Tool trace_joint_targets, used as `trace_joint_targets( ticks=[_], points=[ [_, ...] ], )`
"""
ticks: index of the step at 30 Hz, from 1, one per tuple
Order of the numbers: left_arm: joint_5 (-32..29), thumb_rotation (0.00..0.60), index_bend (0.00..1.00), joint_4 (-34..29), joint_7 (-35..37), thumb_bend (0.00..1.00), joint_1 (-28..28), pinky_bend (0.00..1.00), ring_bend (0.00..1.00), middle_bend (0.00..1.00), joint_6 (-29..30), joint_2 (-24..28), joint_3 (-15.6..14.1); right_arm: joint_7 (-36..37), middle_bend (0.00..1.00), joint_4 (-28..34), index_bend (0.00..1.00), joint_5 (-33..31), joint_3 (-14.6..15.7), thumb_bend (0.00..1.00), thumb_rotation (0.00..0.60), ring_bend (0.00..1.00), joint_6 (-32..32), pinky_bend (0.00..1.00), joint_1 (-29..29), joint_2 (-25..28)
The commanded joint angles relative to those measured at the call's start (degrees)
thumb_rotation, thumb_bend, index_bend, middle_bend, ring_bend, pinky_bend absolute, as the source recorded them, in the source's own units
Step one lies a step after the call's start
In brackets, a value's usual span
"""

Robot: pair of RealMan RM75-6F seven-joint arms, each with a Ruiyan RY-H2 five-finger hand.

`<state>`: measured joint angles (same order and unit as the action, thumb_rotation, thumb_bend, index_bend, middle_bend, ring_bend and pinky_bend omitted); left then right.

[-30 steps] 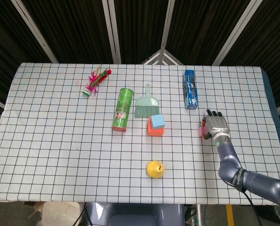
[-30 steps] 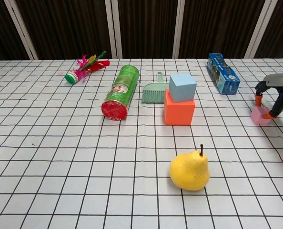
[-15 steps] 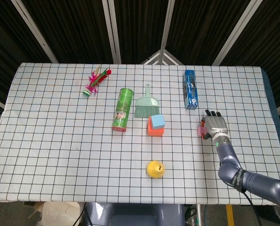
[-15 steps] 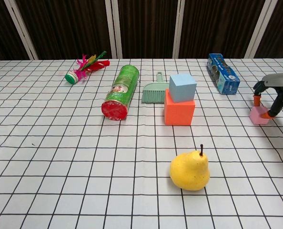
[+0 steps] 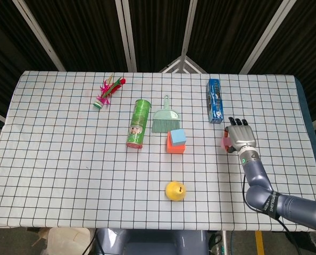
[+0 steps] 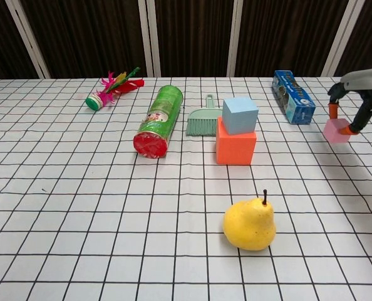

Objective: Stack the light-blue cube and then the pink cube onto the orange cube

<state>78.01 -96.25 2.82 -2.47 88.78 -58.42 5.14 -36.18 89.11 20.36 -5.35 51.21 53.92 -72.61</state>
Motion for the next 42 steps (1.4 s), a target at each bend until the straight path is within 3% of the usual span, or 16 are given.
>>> trace_joint_targets(
  ticks=[1,9,22,42],
  points=[
    [0.22,0.600,0.15,0.21,0.45,0.16,0.12,0.00,0.00,0.00,-0.27,0.17,-0.08,-4.87,0.04,6.14,0.46,-3.34,-1.56,0.41,0.600,0.02,3.50,0.04,3.38,4.32],
    [0.53,0.600,0.15,0.66,1.91,0.16,0.16,0.00,0.00,0.00,-0.66,0.62,-0.28,-13.38,0.04,11.71,0.46,-12.55,-4.05,0.41,0.600,0.02,6.97,0.05,10.58,7.13],
    [0.67,0.600,0.15,1.08,3.26,0.16,0.13,0.00,0.00,0.00,-0.69,0.97,-0.31,-18.71,0.04,15.24,0.46,-21.86,-7.22,0.41,0.600,0.02,10.17,0.05,17.46,4.95],
    [0.86,0.600,0.15,1.77,5.43,0.16,0.08,0.00,0.00,0.00,-0.66,1.44,-0.24,-21.37,0.04,15.23,0.46,-25.67,-10.06,0.41,0.600,0.03,12.96,0.05,22.38,1.43]
  ],
)
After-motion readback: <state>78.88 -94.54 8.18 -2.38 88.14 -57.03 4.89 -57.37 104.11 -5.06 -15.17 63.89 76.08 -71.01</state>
